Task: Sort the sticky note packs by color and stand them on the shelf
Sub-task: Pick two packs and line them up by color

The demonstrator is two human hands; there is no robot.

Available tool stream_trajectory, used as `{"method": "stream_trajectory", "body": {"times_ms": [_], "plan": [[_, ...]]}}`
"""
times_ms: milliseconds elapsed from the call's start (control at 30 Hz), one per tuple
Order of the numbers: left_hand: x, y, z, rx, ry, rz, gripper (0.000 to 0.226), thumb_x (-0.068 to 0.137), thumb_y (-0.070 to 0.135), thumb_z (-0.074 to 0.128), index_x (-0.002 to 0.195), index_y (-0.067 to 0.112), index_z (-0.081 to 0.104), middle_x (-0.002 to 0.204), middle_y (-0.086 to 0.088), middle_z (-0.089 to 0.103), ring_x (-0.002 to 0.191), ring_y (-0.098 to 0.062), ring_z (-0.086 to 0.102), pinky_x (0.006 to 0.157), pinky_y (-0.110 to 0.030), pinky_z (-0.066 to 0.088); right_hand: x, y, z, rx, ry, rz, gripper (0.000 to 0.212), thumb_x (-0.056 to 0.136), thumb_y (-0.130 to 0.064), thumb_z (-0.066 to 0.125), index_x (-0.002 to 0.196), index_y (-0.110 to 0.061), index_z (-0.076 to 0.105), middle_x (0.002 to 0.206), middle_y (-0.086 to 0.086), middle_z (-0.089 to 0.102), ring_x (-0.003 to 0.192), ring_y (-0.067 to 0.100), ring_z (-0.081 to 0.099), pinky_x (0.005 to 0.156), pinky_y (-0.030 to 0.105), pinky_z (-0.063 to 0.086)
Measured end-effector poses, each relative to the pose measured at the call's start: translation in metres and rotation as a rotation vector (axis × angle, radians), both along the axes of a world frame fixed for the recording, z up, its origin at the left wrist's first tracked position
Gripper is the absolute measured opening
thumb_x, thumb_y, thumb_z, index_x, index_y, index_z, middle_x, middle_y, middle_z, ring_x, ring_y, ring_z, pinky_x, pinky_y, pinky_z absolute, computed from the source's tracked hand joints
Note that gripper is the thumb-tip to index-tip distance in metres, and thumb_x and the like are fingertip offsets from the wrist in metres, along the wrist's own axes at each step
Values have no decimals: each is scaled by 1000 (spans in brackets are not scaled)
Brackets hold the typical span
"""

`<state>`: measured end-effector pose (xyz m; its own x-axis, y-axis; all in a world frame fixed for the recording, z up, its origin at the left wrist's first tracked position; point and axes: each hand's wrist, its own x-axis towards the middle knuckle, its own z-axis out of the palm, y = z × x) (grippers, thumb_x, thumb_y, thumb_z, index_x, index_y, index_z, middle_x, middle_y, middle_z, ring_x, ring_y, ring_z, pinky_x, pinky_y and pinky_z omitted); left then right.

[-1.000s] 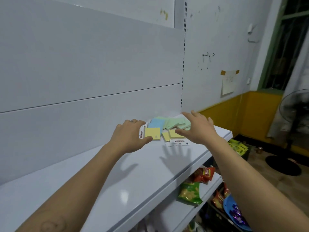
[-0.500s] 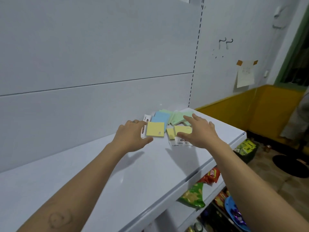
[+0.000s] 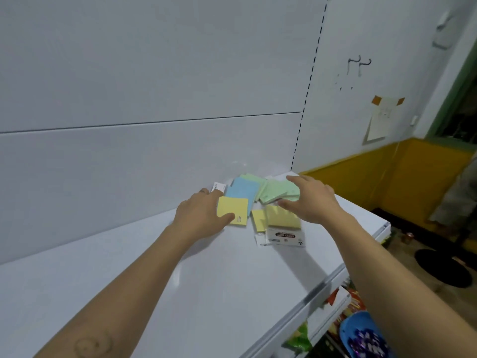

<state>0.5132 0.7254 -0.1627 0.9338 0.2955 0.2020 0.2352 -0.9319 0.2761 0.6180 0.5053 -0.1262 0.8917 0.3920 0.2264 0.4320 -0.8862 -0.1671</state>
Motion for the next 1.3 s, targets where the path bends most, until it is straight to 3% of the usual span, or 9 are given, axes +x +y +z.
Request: {"method": "stream_trajectory", "body": {"times_ms": [233, 400, 567, 700, 867, 967, 1067, 1167, 1300], "plan": [[42, -34, -13, -28, 159, 240, 84, 73, 78, 48, 138, 26, 35, 128, -5, 47, 115, -28, 54, 82, -36, 41, 78, -2, -25, 38, 93, 67, 68, 84, -54, 57, 144, -28, 38, 147, 2, 41, 133, 26, 39, 105, 42, 29], [64, -55, -20, -8, 142, 364, 88, 70, 76, 54, 139, 25, 32, 130, -7, 44, 116, -28, 52, 83, -38, 43, 125, 0, -37, 98, 63, 142, 59, 86, -54, 54, 138, -26, 44, 134, 2, 54, 125, 25, 47, 100, 41, 33], [71, -57, -30, -53, 50, 330, 79, 75, 63, 60, 141, 30, 31, 131, -3, 42, 121, -24, 42, 90, -38, 43, 142, 15, -44, 84, 76, 224, 62, 85, -62, 50, 134, -25, 47, 127, 1, 60, 121, 25, 48, 97, 40, 31], [69, -59, -48, -147, -81, 295, 68, 86, 41, 65, 145, 31, 34, 151, 3, 33, 133, -22, 29, 105, -37, 33, 143, 24, -61, -7, -20, 157, 69, 84, -72, 39, 127, -20, 53, 125, 4, 57, 118, 28, 44, 93, 42, 30], [53, -53, -62, -132, -130, 287, 57, 91, 12, 59, 140, 36, 42, 154, 3, 31, 130, -25, 31, 106, -29, 28, 151, 28, -69, -33, 17, 170, 74, 79, -80, 34, 111, -20, 64, 117, 6, 58, 114, 29, 43, 90, 43, 31], [51, -54, -59, -135, -105, 348, 55, 92, 14, 55, 137, 44, 43, 153, -1, 28, 127, -26, 37, 104, -31, 31, 149, 26, -69, 76, 12, 190, 60, 82, -71, 43, 105, -21, 65, 112, 4, 61, 112, 29, 45, 90, 41, 30], [52, -57, -53, -173, -112, 396, 47, 87, 44, 55, 133, 49, 46, 150, -1, 30, 128, -23, 43, 103, -37, 35, 144, 21, -69, 213, -17, 177, 45, 88, -57, 47, 102, -19, 68, 108, 7, 63, 108, 30, 49, 87, 39, 30], [56, -59, -53, -269, -170, 446, 60, 78, 61, 57, 135, 46, 44, 142, -2, 38, 127, -22, 44, 104, -39, 36, 143, 13, -67, 506, 82, 214, 33, 91, -41, 51, 77, -14, 63, 78, 5, 63, 84, 29, 58, 64, 32, 34], [68, -55, -53, -369, -181, 534, 90, 73, 53, 70, 146, 41, 19, 131, -5, 49, 121, -26, 45, 101, -41, 40, 140, 3, -61, 852, 66, 186, 21, 92, -32, 55, 97, -17, 69, 88, -2, 65, 83, 20, 58, 71, 30, 43]]}}
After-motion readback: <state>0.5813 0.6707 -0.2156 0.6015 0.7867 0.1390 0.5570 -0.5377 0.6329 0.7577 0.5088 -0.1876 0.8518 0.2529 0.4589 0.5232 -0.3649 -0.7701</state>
